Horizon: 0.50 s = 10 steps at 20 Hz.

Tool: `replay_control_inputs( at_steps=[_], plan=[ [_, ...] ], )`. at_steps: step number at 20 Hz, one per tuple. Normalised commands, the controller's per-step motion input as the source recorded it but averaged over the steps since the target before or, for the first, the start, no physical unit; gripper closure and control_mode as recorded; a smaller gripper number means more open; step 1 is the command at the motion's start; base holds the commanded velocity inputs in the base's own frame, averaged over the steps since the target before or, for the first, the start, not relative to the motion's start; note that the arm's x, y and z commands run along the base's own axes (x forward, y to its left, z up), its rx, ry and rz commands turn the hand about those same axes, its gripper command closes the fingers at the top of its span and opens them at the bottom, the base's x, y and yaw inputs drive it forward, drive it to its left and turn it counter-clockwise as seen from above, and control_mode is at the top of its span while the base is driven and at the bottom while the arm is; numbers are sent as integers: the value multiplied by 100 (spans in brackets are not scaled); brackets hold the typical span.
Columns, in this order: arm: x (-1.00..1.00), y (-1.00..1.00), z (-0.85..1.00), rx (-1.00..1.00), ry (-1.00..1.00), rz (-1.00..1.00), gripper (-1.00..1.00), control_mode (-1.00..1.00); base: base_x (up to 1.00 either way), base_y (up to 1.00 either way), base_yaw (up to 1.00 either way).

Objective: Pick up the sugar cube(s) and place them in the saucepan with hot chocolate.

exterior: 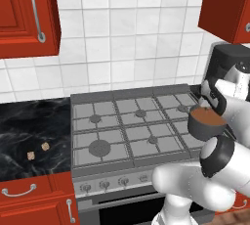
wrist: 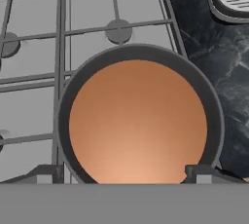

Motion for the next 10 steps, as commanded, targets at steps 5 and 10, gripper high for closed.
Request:
replay_control_inputs(
  at_steps=[5,10],
  plan=[
    [-12,28,29,1,-6,0,-100,-100,0,0,0],
    [-26,66,19,0,-3,0,-100,-100,0,0,0]
  ],
)
